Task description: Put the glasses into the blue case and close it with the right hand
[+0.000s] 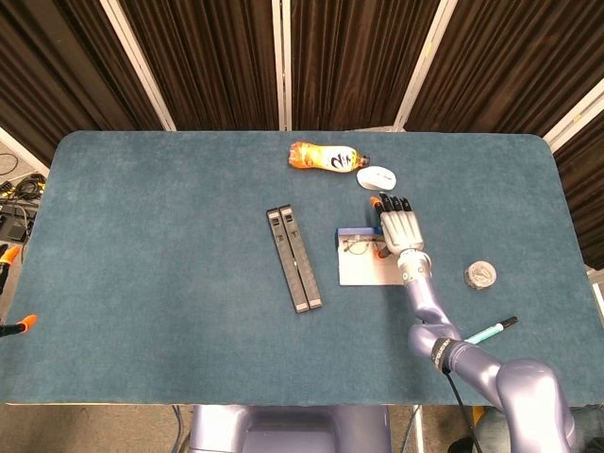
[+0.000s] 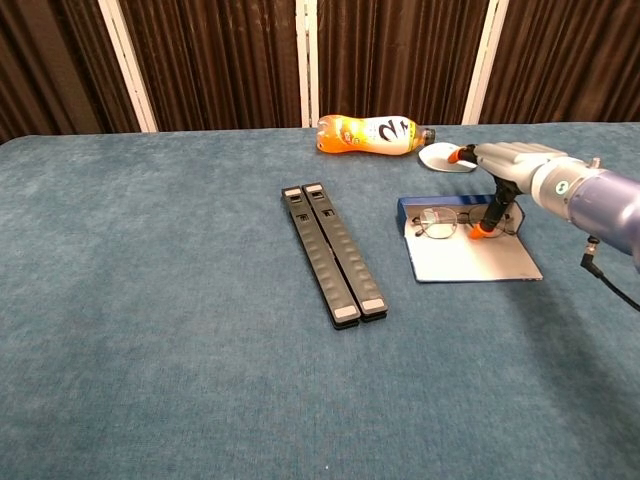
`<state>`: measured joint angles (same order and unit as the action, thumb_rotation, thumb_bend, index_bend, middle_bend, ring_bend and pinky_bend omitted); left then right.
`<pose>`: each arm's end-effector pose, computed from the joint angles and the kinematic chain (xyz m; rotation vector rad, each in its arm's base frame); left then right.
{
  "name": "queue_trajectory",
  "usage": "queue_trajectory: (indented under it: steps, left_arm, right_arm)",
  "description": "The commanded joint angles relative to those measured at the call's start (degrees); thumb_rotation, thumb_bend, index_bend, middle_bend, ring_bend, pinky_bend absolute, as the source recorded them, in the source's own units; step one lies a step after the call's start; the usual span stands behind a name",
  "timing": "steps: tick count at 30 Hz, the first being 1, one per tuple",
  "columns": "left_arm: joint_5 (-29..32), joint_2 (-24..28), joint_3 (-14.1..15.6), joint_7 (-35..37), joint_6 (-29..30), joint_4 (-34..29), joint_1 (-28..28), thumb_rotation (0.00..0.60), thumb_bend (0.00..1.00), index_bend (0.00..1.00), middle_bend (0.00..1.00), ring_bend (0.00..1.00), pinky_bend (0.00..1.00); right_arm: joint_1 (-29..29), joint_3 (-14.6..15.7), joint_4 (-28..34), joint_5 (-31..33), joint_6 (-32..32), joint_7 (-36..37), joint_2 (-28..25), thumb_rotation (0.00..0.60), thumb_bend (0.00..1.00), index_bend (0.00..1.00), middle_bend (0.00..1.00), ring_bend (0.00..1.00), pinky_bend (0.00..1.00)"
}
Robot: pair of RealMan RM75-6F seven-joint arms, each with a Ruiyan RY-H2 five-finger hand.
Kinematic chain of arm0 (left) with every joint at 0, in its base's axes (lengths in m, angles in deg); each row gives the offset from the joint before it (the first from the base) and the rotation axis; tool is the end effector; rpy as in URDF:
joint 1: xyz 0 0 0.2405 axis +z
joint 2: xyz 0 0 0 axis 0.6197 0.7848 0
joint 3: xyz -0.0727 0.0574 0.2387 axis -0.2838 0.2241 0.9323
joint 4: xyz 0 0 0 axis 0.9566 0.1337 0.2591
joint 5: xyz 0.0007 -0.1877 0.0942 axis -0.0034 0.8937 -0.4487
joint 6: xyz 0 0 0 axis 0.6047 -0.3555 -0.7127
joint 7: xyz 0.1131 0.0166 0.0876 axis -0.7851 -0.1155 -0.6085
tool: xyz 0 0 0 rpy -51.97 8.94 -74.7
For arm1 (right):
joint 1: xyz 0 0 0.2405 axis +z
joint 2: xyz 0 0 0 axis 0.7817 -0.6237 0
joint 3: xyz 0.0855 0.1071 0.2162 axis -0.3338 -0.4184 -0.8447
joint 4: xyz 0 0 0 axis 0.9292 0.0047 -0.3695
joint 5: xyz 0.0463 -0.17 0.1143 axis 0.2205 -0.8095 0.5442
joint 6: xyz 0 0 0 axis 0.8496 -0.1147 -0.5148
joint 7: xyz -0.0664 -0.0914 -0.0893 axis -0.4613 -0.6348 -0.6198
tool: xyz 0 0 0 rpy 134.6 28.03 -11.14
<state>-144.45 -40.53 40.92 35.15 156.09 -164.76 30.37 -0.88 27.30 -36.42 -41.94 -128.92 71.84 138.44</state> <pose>-0.3523 0.2053 0.1816 -1.3306 -0.9179 -0.6720 -0.2023 -0.4406 -0.0401 1.5988 -1.0036 0.7229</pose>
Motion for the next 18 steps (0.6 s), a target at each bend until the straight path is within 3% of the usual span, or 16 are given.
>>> queue_trajectory:
  steps: [1, 7, 18]
  left_arm:
    - [0.35, -0.2, -0.04, -0.23, -0.39, 0.25, -0.16, 0.6, 0.0, 0.0, 0.0, 0.0, 0.0]
    - [1.25, -0.64, -0.23, -0.83, -1.0, 0.69, -0.41, 0.6, 0.0, 0.0, 0.0, 0.0, 0.0]
    - [1.19, -0.79, -0.06, -1.32, -1.15, 0.55, -0.51, 0.6, 0.0, 0.0, 0.0, 0.0, 0.0]
  right_arm:
    - [0.61, -0.97, -1.77, 0.26, 0.95, 0.68, 0.79, 0.6, 0.06, 0.09, 0.0, 0.0, 0.0]
    - [1.53, -2.72, -4.92, 0.36, 2.04, 2.41, 1.84, 0.6, 0.06, 0.11, 0.0, 0.0, 0.0]
    - [0.36, -2.75, -1.06, -1.79, 0.51, 2.96, -0.35, 0.6, 0.05, 0.11, 0.0, 0.0, 0.0]
